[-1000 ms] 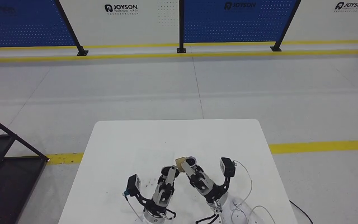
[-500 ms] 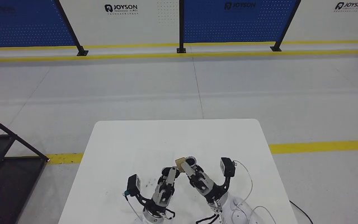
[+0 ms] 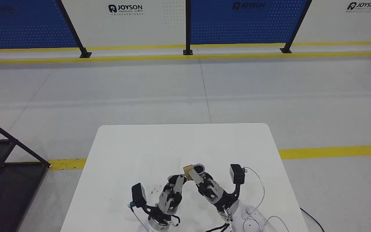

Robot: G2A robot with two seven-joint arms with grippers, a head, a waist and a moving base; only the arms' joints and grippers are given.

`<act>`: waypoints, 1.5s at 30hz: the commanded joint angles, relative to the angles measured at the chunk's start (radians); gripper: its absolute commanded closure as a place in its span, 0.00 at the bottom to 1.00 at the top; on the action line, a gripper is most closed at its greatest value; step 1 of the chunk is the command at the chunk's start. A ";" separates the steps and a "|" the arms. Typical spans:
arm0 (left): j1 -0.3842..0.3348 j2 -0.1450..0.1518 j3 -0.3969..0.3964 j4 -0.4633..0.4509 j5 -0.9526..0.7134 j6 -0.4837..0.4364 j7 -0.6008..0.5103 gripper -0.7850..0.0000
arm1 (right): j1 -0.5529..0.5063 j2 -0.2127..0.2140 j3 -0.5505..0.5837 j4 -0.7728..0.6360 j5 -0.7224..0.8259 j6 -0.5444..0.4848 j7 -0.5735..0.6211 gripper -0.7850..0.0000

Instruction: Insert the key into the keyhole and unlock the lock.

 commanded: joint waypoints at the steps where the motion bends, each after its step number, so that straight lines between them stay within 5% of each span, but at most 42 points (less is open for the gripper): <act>1: -0.004 0.000 0.002 0.009 0.025 0.019 0.017 1.00 | -0.004 0.001 0.004 -0.005 0.001 0.003 0.005 1.00; 12: -0.034 0.001 0.013 0.053 0.171 0.160 0.108 1.00 | -0.017 0.008 0.015 -0.023 -0.002 0.023 0.028 1.00; 18: -0.055 0.002 0.009 0.083 0.290 0.331 0.158 1.00 | -0.019 0.009 0.015 -0.027 -0.006 0.037 0.038 1.00; 34: -0.085 0.007 -0.001 0.113 0.454 0.613 0.184 1.00 | -0.020 0.013 0.013 -0.034 -0.008 0.057 0.049 1.00; 44: -0.080 0.015 -0.009 0.100 0.482 0.657 0.197 1.00 | -0.020 0.015 0.012 -0.036 -0.002 0.066 0.053 1.00; 45: -0.078 0.015 -0.010 0.098 0.477 0.655 0.200 0.64 | -0.020 0.015 0.012 -0.036 -0.002 0.066 0.053 1.00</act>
